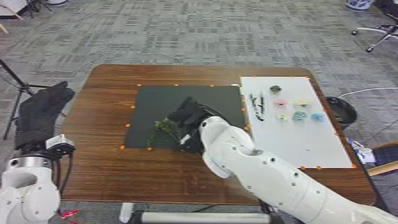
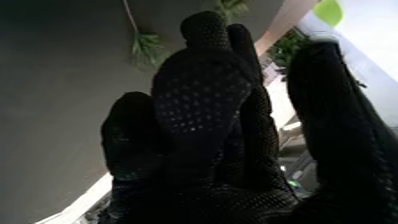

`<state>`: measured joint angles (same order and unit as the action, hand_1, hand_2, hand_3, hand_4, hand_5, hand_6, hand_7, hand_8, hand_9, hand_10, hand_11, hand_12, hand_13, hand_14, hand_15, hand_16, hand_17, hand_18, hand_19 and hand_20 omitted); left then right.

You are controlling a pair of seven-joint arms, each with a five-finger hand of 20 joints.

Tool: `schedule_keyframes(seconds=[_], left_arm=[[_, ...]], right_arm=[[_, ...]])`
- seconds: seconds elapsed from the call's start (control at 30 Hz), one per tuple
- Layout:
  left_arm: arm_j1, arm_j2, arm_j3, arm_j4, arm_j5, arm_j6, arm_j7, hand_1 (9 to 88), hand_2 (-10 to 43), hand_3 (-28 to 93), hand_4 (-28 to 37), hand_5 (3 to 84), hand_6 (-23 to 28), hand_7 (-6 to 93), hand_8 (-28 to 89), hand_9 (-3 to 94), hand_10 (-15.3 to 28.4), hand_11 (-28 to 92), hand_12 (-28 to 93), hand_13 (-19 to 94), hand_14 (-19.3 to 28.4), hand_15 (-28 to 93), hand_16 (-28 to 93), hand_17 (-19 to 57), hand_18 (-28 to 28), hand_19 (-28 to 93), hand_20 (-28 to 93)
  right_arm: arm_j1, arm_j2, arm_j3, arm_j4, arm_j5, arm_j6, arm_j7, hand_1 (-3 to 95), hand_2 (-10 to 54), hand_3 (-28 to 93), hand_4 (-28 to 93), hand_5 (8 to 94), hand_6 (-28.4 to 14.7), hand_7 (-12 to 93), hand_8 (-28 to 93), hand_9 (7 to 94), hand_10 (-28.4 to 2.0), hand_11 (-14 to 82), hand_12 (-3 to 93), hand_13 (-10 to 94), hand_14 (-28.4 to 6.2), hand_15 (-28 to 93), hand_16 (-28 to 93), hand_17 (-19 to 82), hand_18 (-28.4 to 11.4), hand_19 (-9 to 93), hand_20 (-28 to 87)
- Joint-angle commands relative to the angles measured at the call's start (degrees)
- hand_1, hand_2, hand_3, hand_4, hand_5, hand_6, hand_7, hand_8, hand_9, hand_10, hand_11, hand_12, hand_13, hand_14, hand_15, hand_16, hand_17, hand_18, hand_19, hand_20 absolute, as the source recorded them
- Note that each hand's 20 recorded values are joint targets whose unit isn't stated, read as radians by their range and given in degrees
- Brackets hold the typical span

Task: Arrange flowers

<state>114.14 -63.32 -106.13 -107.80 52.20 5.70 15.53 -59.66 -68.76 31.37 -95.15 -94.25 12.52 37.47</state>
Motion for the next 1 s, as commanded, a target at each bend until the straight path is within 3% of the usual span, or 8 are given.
schedule_keyframes(seconds=[0.03,0.27,0.37,1.0], left_arm=[[-0.2,0.05,0.32,-0.05,0.29,-0.46,-0.45,24.7,4.2,70,-28.3,53.8,-0.5,15.4,-9,48.5,14.1,20,11,35,17.2,20,2,2.8,12.6,11,17],[-0.6,-0.07,0.72,0.26,0.38,-0.94,-0.75,24.7,4.1,70,-28.2,53.8,-0.5,15.4,-9,48.5,14.2,20,11,35,17.1,19,2,2.8,12.6,11,17],[-0.5,-0.03,0.71,0.25,0.38,-0.99,-0.83,24.7,4.1,70,-28.3,53.8,-0.5,15.4,-9,48.5,14.2,20,11,35,17.2,20,2,2.8,12.6,11,17],[-0.3,-0.26,0.81,0.19,0.37,-0.98,-0.36,24.7,4.0,70,-28.2,53.8,-0.8,15.7,-9,48.5,14.2,20,11,35,17.2,19,2,2.8,12.7,11,17]], right_arm=[[-1.1,0.7,1.8,-0.2,3.1,-5.0,-3.8,35.0,6.4,57,-10,66.9,-4.1,22,-7,78.7,-14.0,12.0,13.1,94,-4.3,46,31,61,-13.4,93,41],[-3.1,0.9,3.0,0.0,2.4,-11.5,-4.5,33.2,9.3,56,-11,63.5,-3.7,19,-7,71.6,-14.3,9.4,11.6,92,-5.1,46,33,59,-14.5,93,41],[-3.5,1.7,2.9,-0.2,0.7,-11.9,-4.4,32.4,10.0,55,-11,63.7,-3.4,19,-7,69.7,-14.2,8.9,11.2,91,-5.4,46,32,58,-14.6,93,41],[-0.6,2.5,3.3,-0.1,0.9,-7.1,-4.4,30.6,9.8,55,-10,64.3,-2.9,19,-7,70.4,-14.1,9.3,11.1,92,-5.5,46,32,58,-15.0,93,40]])
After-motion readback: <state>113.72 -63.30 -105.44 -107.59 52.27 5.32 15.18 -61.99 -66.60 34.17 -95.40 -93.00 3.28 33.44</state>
